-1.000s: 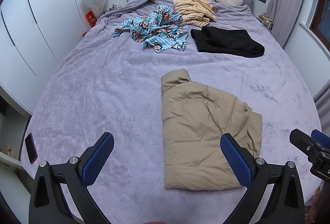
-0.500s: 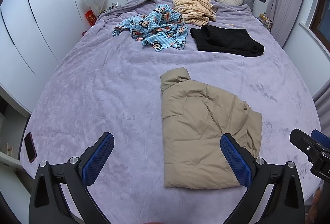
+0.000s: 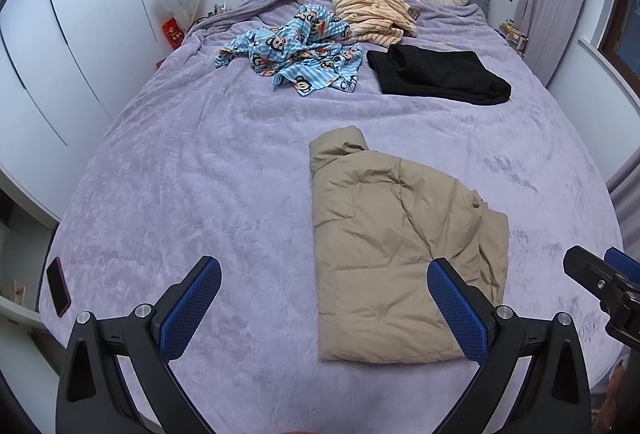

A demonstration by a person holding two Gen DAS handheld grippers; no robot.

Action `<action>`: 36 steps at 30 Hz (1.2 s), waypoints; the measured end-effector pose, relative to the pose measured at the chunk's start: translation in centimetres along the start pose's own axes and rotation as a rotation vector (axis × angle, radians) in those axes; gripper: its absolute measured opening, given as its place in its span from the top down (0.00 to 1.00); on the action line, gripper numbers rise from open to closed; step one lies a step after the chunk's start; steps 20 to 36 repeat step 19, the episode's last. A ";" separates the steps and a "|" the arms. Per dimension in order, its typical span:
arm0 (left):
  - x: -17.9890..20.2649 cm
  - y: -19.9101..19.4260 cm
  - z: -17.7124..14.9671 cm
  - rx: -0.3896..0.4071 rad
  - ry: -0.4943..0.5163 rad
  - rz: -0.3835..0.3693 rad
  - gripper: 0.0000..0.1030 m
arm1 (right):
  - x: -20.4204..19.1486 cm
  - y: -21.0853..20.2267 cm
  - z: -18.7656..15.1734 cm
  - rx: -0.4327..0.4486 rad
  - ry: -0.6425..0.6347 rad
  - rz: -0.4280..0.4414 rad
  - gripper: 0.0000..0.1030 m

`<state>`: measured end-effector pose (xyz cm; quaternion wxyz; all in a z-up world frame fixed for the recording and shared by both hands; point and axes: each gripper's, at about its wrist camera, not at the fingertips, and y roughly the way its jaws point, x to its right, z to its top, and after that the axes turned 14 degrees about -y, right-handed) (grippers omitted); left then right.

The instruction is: Fold large clothes

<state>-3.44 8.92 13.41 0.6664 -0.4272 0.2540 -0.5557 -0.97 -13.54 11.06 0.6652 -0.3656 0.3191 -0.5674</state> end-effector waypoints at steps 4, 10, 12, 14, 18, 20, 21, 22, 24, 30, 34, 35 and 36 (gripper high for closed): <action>0.1 0.1 0.0 0.001 0.002 0.002 0.00 | 0.0 0.0 0.0 0.000 0.001 0.000 0.00; 0.1 0.2 0.1 0.002 0.000 0.002 0.00 | 0.0 0.0 0.0 -0.001 0.001 0.002 0.00; 0.1 0.4 0.2 0.008 0.000 0.004 0.00 | 0.0 0.0 0.0 -0.002 0.000 0.001 0.00; 0.0 0.4 0.2 0.009 0.000 0.002 0.00 | 0.0 0.0 0.0 -0.002 0.001 0.000 0.00; 0.1 0.7 0.5 0.013 0.011 0.001 0.00 | -0.1 0.0 0.0 -0.004 0.002 0.000 0.00; 0.1 0.7 0.6 0.011 0.009 0.000 0.00 | -0.1 0.0 0.0 -0.004 0.002 0.000 0.00; 0.1 0.7 0.6 0.011 0.009 0.000 0.00 | -0.1 0.0 0.0 -0.004 0.002 0.000 0.00; 0.1 0.7 0.6 0.011 0.009 0.000 0.00 | -0.1 0.0 0.0 -0.004 0.002 0.000 0.00; 0.1 0.7 0.6 0.011 0.009 0.000 0.00 | -0.1 0.0 0.0 -0.004 0.002 0.000 0.00; 0.1 0.7 0.6 0.011 0.009 0.000 0.00 | -0.1 0.0 0.0 -0.004 0.002 0.000 0.00; 0.1 0.7 0.6 0.011 0.009 0.000 0.00 | -0.1 0.0 0.0 -0.004 0.002 0.000 0.00; 0.1 0.7 0.6 0.011 0.009 0.000 0.00 | -0.1 0.0 0.0 -0.004 0.002 0.000 0.00; 0.1 0.7 0.6 0.011 0.009 0.000 0.00 | -0.1 0.0 0.0 -0.004 0.002 0.000 0.00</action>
